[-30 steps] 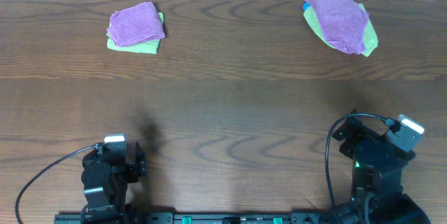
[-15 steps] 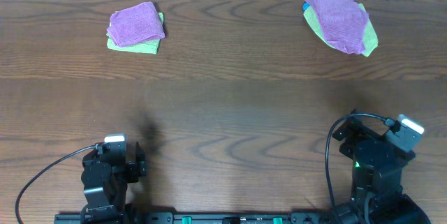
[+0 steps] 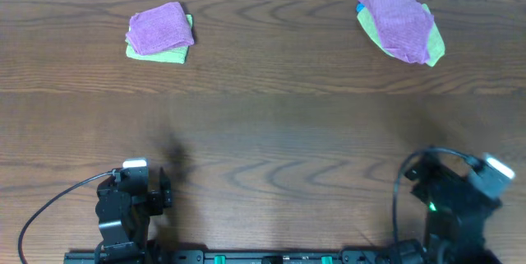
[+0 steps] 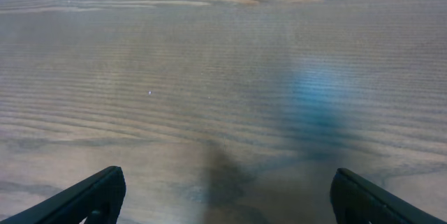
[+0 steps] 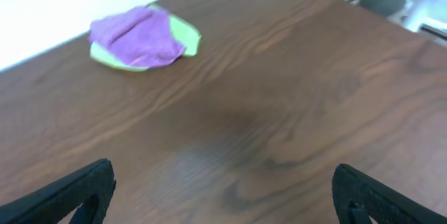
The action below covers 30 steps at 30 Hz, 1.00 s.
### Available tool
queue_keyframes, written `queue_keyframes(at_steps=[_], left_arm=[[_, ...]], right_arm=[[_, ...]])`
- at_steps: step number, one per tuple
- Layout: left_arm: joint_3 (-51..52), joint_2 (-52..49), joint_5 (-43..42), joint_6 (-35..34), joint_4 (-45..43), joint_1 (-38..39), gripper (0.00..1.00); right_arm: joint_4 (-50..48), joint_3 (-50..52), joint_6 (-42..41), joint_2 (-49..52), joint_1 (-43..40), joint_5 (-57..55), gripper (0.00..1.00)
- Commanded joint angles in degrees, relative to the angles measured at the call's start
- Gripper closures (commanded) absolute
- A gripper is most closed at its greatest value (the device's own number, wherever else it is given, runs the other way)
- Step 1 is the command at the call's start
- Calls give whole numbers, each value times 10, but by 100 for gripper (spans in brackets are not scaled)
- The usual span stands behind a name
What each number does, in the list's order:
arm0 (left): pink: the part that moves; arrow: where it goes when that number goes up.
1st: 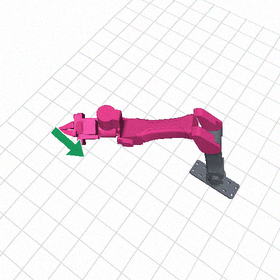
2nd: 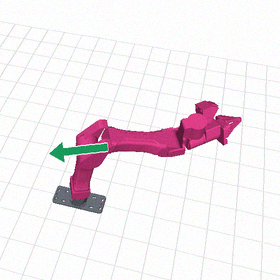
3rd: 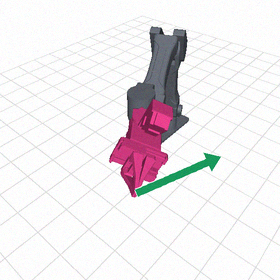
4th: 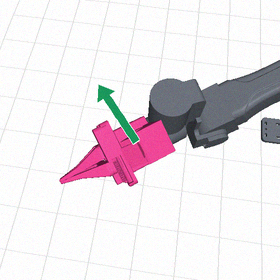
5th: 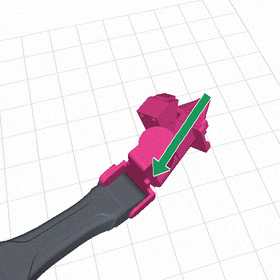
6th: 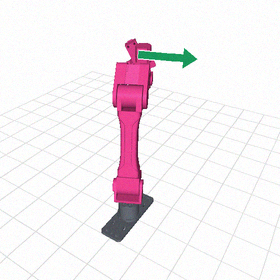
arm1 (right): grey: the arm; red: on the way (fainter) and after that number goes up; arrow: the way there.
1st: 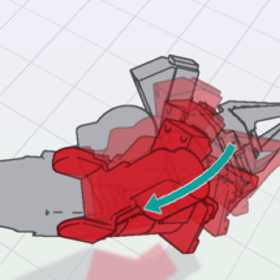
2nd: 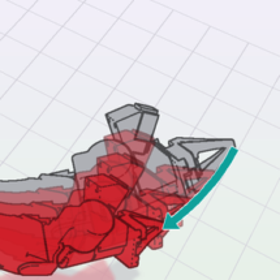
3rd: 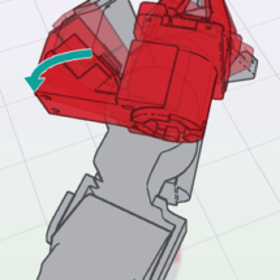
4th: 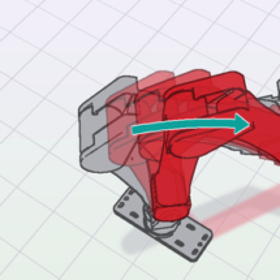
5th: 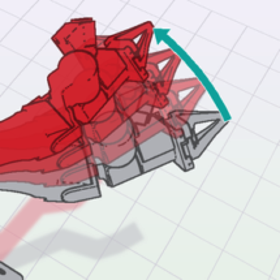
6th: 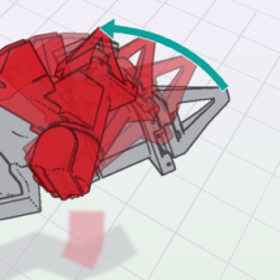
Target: Fold the cloth
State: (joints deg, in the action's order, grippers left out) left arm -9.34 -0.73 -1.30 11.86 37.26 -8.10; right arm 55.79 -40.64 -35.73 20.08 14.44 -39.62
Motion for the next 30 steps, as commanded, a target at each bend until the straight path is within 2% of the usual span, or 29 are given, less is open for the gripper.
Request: queue_keyframes(at_steps=[1, 10, 30], left_arm=[[4, 5, 4, 4, 3, -1, 5], [4, 5, 4, 4, 3, -1, 5], [4, 5, 4, 4, 3, -1, 5]], right_arm=[[6, 6, 14, -50, -33, 5, 1], [-10, 102, 17, -199, -93, 37, 1], [-124, 261, 17, -198, -94, 106, 1]])
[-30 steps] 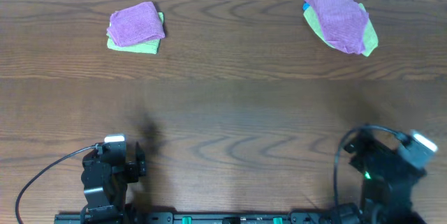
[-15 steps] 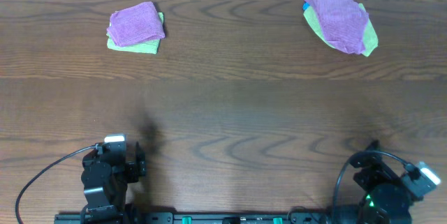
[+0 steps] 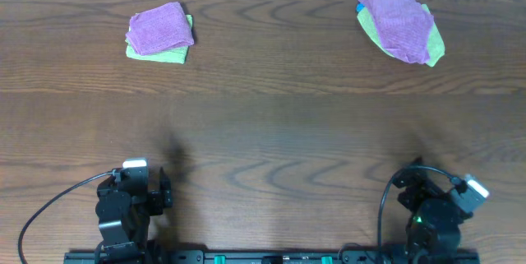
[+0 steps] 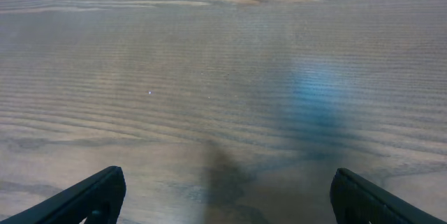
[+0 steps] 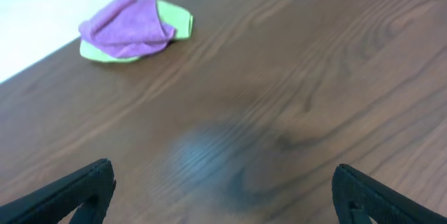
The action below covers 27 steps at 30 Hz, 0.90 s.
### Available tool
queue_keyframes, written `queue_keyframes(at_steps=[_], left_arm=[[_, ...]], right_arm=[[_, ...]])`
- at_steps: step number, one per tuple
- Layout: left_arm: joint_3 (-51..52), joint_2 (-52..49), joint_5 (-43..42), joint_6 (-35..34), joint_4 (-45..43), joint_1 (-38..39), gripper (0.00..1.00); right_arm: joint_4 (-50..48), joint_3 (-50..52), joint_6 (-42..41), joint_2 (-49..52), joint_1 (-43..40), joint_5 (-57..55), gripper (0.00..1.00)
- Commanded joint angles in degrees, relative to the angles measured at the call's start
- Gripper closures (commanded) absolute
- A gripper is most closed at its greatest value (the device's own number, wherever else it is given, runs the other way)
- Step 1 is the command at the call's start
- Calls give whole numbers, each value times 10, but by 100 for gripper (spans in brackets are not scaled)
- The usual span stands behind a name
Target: Fold the cloth
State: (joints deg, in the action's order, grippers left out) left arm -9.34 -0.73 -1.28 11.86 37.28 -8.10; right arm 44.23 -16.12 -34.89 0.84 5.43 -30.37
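Two cloth piles lie at the far edge of the wooden table. A folded purple cloth [image 3: 159, 28] rests on a green one at the far left. A looser purple cloth [image 3: 399, 19] lies on a green cloth at the far right, also seen in the right wrist view as the purple cloth [image 5: 129, 32]. My left gripper [image 4: 225, 195] is open over bare wood near the front left edge. My right gripper [image 5: 225, 190] is open over bare wood at the front right, far from the pile.
A bit of blue cloth [image 3: 359, 7] peeks from under the right pile. The table's far edge meets a white wall. Cables loop beside both arm bases at the front edge.
The right arm has pulled back toward its base at the front edge and turned a little, so the right pile sits further left in its view. The left arm has not moved.
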Motion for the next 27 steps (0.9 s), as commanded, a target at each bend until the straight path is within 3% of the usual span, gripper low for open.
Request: queue_keyframes(at_steps=[1, 27], left_arm=[[4, 5, 4, 4, 3, -1, 5], [4, 5, 4, 4, 3, -1, 5]], right_arm=[[-15, 23, 8, -5, -4, 15, 1], [-31, 60, 13, -5, -4, 24, 1]])
